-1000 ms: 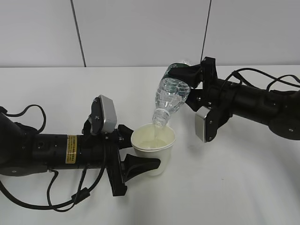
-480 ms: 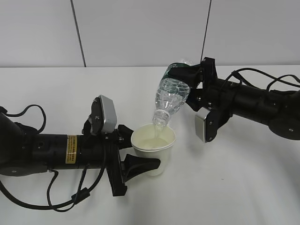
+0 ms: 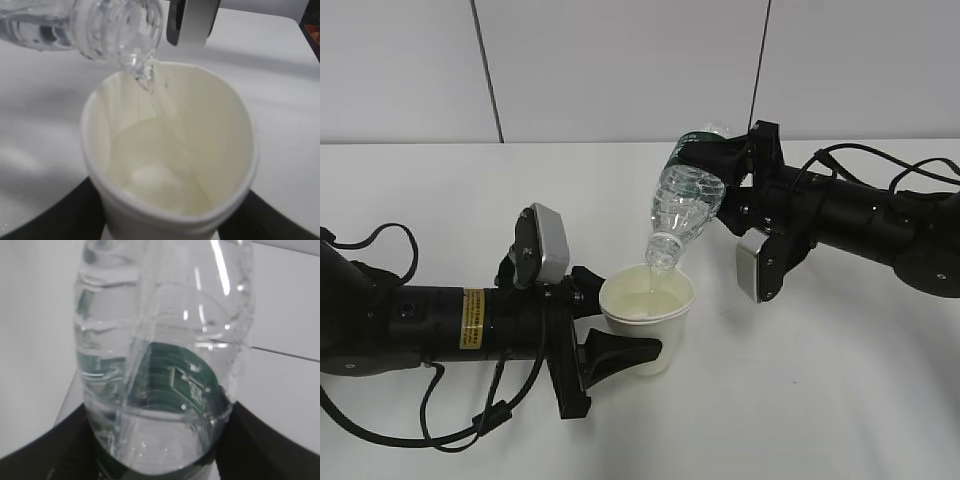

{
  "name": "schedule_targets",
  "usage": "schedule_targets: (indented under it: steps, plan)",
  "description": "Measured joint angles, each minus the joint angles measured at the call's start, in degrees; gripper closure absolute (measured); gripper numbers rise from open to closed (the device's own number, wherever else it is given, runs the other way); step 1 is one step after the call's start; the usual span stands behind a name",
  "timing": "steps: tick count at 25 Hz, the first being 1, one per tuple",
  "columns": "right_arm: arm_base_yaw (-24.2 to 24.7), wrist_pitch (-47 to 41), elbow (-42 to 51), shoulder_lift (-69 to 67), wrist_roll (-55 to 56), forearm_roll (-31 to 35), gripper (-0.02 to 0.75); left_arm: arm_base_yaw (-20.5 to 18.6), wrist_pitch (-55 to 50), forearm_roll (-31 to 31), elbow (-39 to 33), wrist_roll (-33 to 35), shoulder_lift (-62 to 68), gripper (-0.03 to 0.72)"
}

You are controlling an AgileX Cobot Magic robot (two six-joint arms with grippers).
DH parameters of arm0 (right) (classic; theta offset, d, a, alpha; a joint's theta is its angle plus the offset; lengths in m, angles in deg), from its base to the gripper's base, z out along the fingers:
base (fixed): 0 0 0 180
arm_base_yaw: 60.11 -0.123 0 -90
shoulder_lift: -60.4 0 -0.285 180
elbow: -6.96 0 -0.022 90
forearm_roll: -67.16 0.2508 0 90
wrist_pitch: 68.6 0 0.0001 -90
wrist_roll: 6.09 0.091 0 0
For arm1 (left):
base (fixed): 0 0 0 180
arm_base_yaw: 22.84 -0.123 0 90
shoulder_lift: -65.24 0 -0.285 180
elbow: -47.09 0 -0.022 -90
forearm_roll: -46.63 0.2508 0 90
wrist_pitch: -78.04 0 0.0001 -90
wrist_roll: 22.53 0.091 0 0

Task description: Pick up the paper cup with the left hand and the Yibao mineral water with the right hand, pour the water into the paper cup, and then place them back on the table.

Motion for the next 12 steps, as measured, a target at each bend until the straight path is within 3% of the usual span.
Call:
schedule_targets:
  steps: [12]
  plan:
    - [0.0, 0.2, -0.1, 0.1, -0.1, -1.3, 0.304, 0.0, -0.3, -1.1, 0.0, 0.0, 0.0, 0.255]
